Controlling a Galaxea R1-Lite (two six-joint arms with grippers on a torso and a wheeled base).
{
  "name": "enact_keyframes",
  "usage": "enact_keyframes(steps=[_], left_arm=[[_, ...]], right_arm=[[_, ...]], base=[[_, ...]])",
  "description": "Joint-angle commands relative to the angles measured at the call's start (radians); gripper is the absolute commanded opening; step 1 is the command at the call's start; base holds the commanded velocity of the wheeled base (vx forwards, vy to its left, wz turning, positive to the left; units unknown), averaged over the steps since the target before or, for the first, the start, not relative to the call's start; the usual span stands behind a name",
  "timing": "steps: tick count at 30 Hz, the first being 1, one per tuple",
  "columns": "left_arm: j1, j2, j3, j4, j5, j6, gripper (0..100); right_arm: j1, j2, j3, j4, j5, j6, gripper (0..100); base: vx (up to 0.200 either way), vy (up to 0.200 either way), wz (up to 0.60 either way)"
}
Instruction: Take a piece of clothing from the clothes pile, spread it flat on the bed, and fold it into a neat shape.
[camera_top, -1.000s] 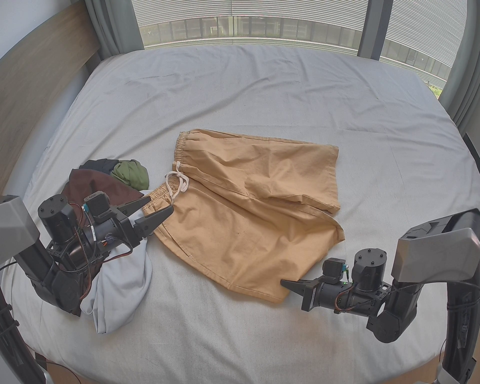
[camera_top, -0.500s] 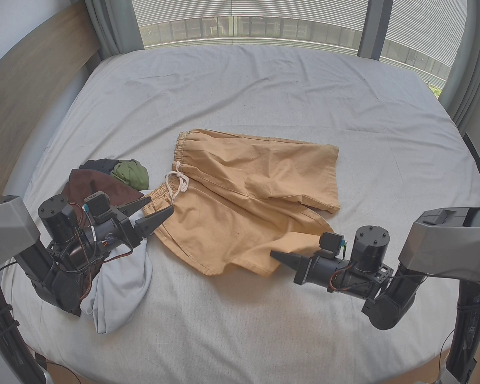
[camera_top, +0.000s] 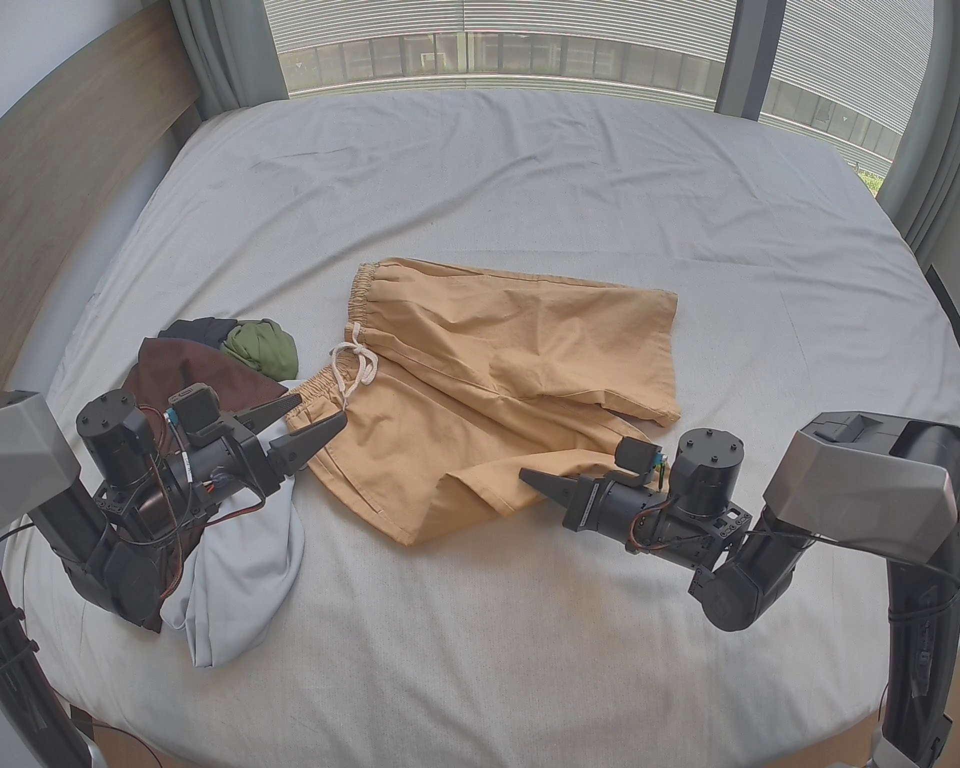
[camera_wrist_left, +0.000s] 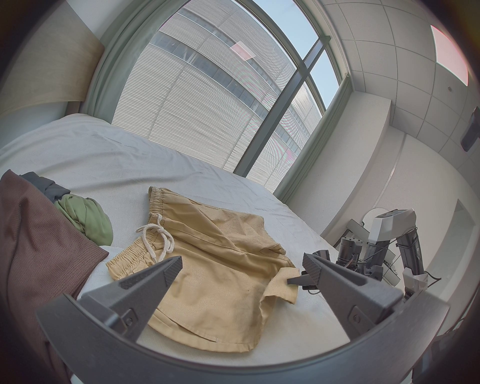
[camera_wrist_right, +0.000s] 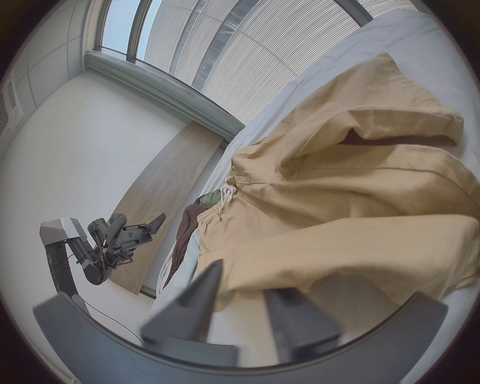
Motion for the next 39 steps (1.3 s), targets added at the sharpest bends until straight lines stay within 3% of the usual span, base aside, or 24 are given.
enact_keyframes(steps=[1, 12, 28, 39], left_arm=[[0.001, 0.001, 0.0, -0.001, 0.0, -0.001, 100], [0.001, 0.002, -0.002, -0.001, 0.0, -0.001, 100], [0.002, -0.002, -0.005, -0.001, 0.0, -0.001, 100], [-0.001, -0.001, -0.003, -0.001, 0.0, -0.001, 100]], right_arm=[[0.006, 0.02, -0.001, -0.003, -0.003, 0.002, 100], [0.07, -0.095, 0.058, 0.009, -0.003, 0.002, 100], [0.073, -0.022, 0.167, -0.033, -0.008, -0.027, 100], [0.113, -0.195, 0.342, -0.126, 0.003, -0.018, 100]], base=[[0.0, 0.0, 0.0], [0.0, 0.0, 0.0], [0.0, 0.0, 0.0], [0.0, 0.0, 0.0]])
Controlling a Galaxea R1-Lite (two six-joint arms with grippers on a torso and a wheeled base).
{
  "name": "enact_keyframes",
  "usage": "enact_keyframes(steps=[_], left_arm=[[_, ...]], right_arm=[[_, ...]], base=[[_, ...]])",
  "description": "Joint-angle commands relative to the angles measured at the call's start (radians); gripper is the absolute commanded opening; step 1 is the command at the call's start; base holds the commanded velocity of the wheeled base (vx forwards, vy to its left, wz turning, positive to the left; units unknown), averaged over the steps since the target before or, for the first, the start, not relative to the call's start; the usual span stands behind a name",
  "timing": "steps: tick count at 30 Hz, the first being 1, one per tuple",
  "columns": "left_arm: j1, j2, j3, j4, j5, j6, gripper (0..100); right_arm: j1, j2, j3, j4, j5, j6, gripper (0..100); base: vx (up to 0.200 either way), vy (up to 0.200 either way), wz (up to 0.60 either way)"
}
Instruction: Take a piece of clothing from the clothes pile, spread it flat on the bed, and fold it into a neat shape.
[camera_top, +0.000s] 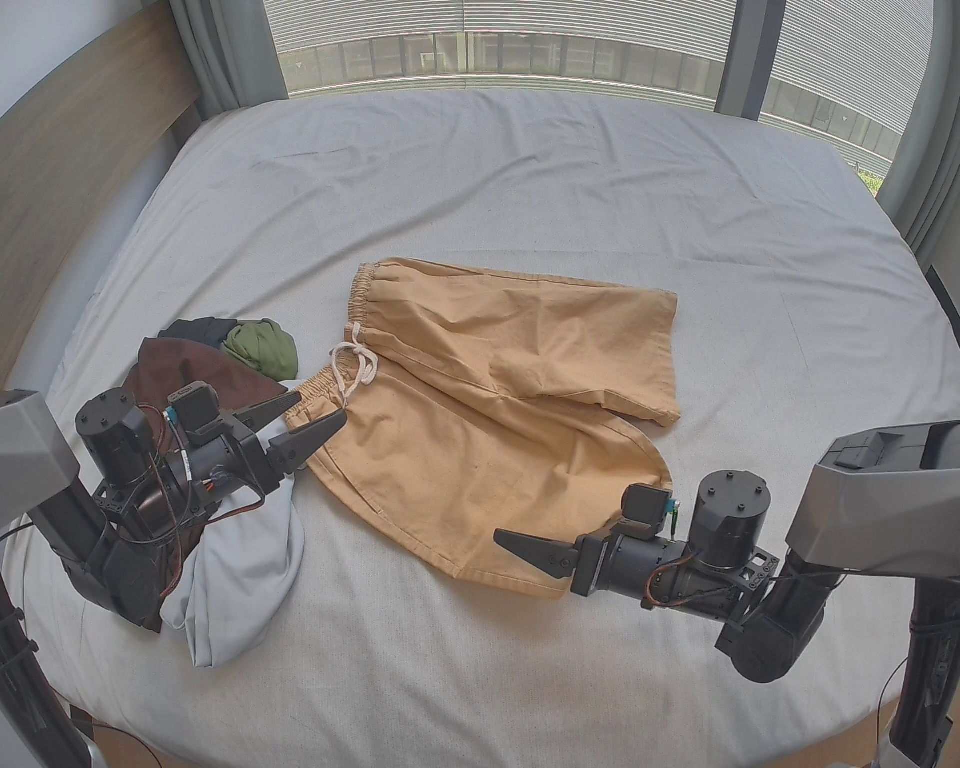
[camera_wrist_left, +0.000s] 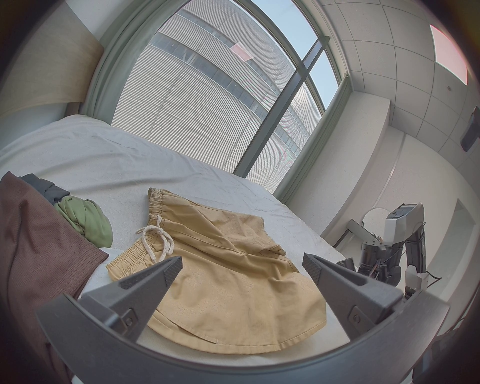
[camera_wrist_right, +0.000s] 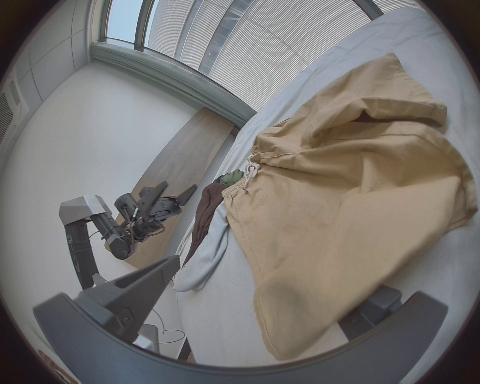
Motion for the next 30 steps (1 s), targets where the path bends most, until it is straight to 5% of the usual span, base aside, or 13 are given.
enact_keyframes(steps=[1, 12, 30], left_arm=[[-0.002, 0.003, 0.001, -0.001, 0.0, 0.0, 100], [-0.003, 0.003, 0.003, -0.001, 0.0, 0.0, 100], [0.0, 0.004, 0.003, -0.001, 0.0, 0.0, 100]], right_arm=[[0.024, -0.107, 0.084, -0.009, 0.006, 0.006, 100], [0.021, -0.156, 0.09, -0.009, 0.006, 0.04, 100], [-0.054, 0.128, -0.387, 0.185, -0.005, 0.055, 100]], base=[[0.0, 0.0, 0.0], [0.0, 0.0, 0.0], [0.0, 0.0, 0.0]])
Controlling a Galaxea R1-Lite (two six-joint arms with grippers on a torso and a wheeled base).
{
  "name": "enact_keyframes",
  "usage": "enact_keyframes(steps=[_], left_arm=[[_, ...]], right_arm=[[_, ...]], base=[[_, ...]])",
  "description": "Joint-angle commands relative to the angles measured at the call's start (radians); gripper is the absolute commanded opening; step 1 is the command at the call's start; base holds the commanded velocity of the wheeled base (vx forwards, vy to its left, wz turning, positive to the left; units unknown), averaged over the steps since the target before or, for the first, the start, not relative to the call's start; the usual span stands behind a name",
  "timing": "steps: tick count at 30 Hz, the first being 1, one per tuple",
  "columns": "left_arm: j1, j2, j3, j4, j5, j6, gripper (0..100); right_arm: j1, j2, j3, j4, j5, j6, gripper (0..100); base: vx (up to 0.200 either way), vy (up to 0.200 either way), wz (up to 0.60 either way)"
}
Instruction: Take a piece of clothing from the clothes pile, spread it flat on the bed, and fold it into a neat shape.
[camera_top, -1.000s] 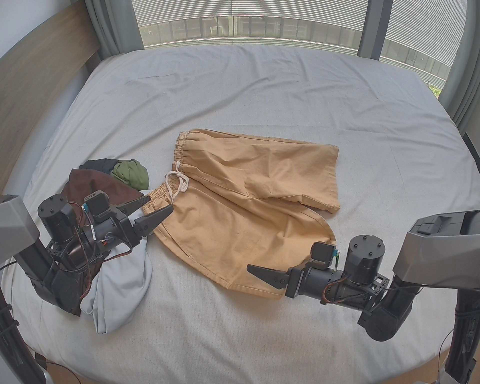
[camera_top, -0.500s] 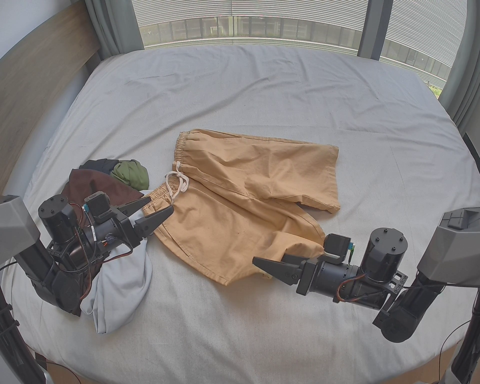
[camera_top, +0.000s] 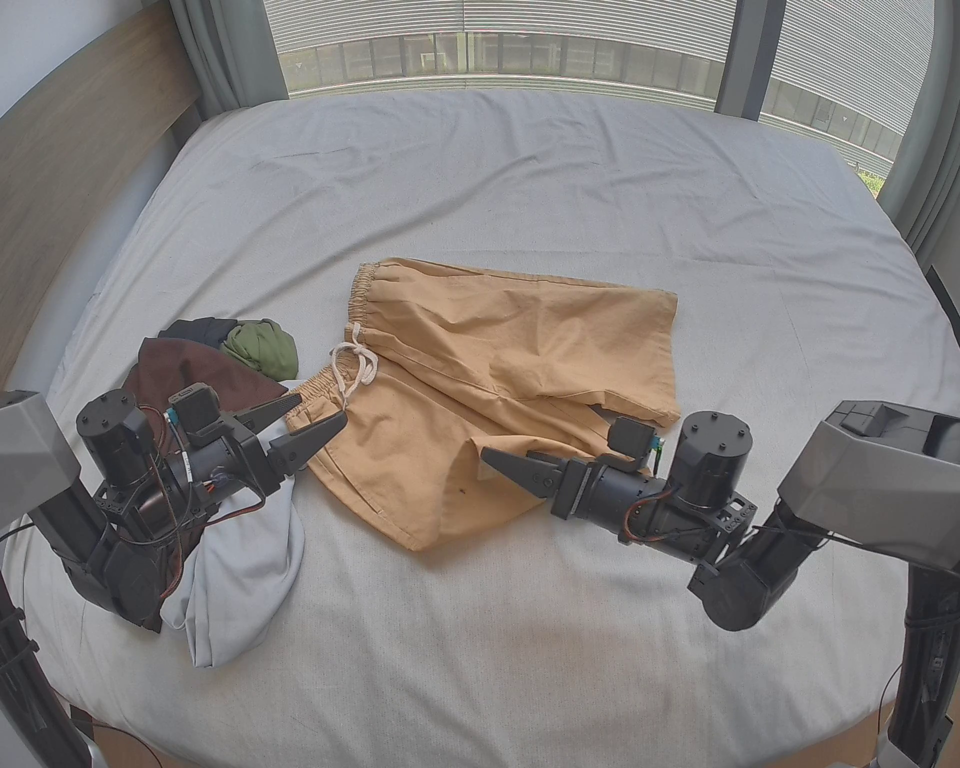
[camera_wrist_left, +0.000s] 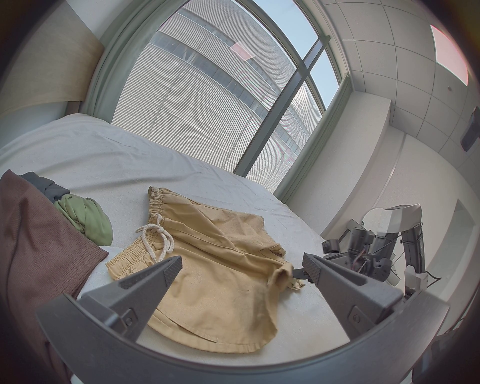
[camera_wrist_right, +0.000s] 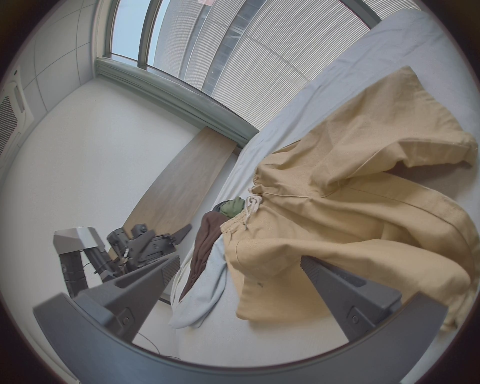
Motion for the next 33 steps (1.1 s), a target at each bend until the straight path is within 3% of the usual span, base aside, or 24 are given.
enact_keyframes(steps=[1, 10, 22, 33], left_arm=[[0.002, 0.002, 0.0, -0.001, 0.002, 0.0, 100], [0.002, -0.001, 0.0, -0.001, 0.002, 0.0, 100], [0.004, -0.003, 0.0, -0.001, 0.002, 0.0, 100], [0.005, -0.007, -0.002, -0.001, 0.002, 0.0, 100]], right_arm=[[-0.018, 0.12, -0.144, 0.078, -0.008, 0.001, 100], [0.009, 0.126, -0.147, 0.083, -0.049, 0.001, 100], [0.048, 0.163, -0.225, 0.149, -0.051, 0.001, 100], [0.069, 0.215, -0.287, 0.135, -0.115, 0.001, 100]], base=[[0.0, 0.0, 0.0], [0.0, 0.0, 0.0], [0.0, 0.0, 0.0], [0.0, 0.0, 0.0]])
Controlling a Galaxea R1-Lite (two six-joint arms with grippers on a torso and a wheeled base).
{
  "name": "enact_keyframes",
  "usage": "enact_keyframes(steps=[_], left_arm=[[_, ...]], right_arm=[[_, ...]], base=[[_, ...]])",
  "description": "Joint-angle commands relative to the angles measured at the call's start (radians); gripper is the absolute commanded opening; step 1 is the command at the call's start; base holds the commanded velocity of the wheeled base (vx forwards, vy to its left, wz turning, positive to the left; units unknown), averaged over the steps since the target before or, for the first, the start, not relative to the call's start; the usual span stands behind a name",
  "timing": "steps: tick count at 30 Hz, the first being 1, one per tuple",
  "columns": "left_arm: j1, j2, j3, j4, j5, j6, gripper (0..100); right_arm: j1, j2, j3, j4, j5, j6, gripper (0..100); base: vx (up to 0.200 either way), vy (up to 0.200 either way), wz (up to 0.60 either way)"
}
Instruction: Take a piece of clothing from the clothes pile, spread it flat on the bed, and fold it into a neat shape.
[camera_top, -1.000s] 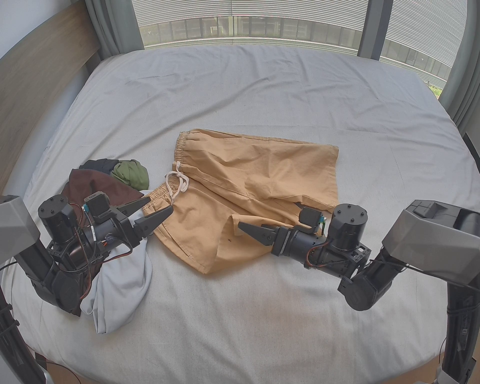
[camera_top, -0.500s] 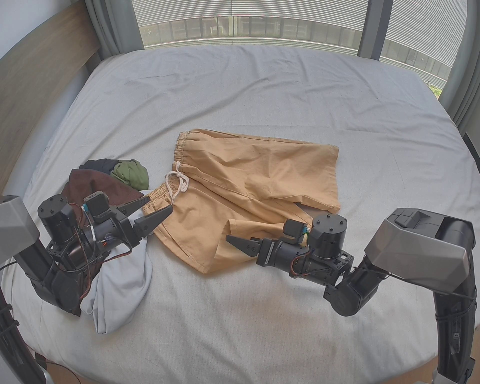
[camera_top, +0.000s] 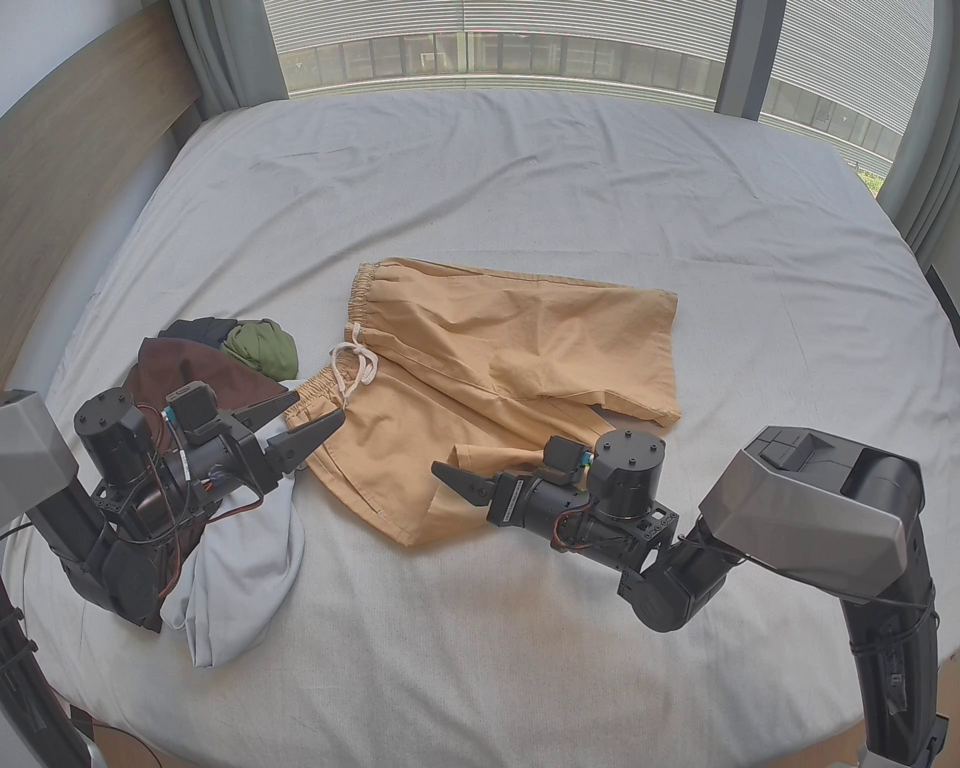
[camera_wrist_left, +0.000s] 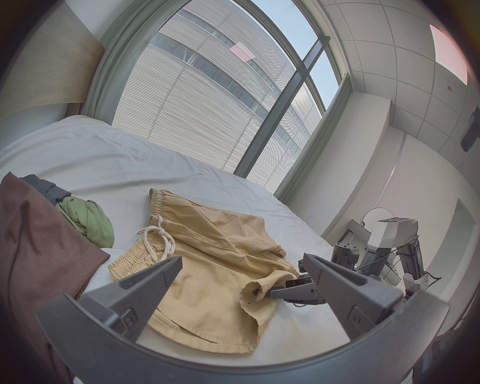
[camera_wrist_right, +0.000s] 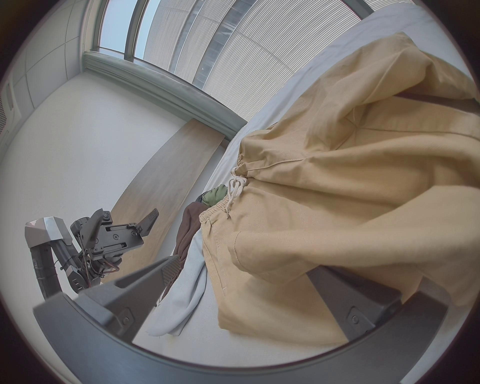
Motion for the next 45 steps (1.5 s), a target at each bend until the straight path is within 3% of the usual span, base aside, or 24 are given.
enact_keyframes(steps=[1, 2, 3, 29, 30, 45], left_arm=[[0.001, -0.002, -0.002, -0.001, 0.0, 0.0, 100], [0.001, -0.002, -0.002, -0.001, 0.0, 0.0, 100], [0.001, -0.002, -0.002, -0.001, 0.0, 0.0, 100], [-0.001, 0.001, -0.002, -0.001, 0.0, 0.0, 100], [-0.001, 0.0, -0.002, -0.001, 0.0, 0.0, 100], [-0.001, 0.0, -0.002, -0.001, 0.001, 0.0, 100]], right_arm=[[0.003, 0.023, -0.01, -0.004, -0.004, 0.0, 100], [0.003, 0.023, -0.01, -0.004, -0.004, 0.0, 100], [0.003, 0.024, -0.013, -0.004, -0.016, 0.0, 0], [-0.014, 0.023, 0.091, -0.09, -0.045, -0.005, 0], [-0.012, 0.024, 0.089, -0.09, -0.045, -0.005, 100], [-0.002, 0.043, -0.041, -0.079, -0.046, -0.009, 100]], base=[[0.0, 0.0, 0.0], [0.0, 0.0, 0.0], [0.0, 0.0, 0.0], [0.0, 0.0, 0.0], [0.0, 0.0, 0.0], [0.0, 0.0, 0.0]])
